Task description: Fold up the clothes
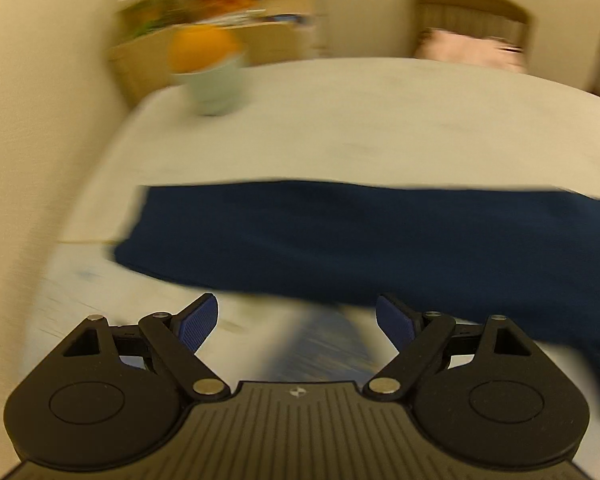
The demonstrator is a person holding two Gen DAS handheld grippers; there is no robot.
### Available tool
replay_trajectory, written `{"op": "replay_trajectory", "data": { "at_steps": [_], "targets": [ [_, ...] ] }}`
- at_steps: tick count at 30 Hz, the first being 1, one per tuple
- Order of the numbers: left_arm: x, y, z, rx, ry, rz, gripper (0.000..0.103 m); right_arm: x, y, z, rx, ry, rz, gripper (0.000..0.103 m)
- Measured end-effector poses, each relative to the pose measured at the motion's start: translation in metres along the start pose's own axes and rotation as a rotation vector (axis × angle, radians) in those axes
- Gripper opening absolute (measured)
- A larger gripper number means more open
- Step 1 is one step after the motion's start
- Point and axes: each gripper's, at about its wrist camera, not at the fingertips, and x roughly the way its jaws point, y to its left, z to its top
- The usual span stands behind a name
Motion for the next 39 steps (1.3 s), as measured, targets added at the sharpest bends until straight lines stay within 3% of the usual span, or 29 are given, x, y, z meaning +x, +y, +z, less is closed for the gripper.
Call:
{"op": "replay_trajectory", "data": {
  "at_steps": [4,8,13,17,21,29,33,39],
  "targets": [
    [-0.018,-0.055,-0.025,0.018,0.027,-0.08,0.087,0.008,0.0,-0.006,-0.026,0.017,0.03,0.103],
    [-0.03,-0.096,-0.046,0.052,0.053,-0.087,0.087,0.004,0.003,-0.01,-0.061,0.006,0.069,0.103],
    [-0.041,-0.131,-0.06,0.044,0.066,-0.109,0.087,-0.021,0.007,-0.004,-0.168,-0.085,0.095,0.103],
    [-0.05,-0.155,-0.065,0.052,0.054,-0.134,0.087,-0.035,-0.013,0.033,-0.226,-0.185,0.067,0.103],
    [-0.061,-0.179,-0.065,0.081,0.039,-0.137,0.087,-0.01,-0.036,0.078,-0.26,-0.199,0.039,0.103],
    [-0.063,-0.217,-0.071,0.091,0.044,-0.147,0.086,0.056,-0.045,0.094,-0.267,-0.108,0.052,0.103],
    [-0.059,-0.236,-0.071,0.09,0.039,-0.175,0.086,0.039,-0.037,0.093,-0.343,-0.125,0.093,0.103],
    [-0.047,-0.259,-0.066,0.072,0.051,-0.218,0.07,0.0,-0.018,0.096,-0.452,-0.188,0.213,0.103]
  ]
}}
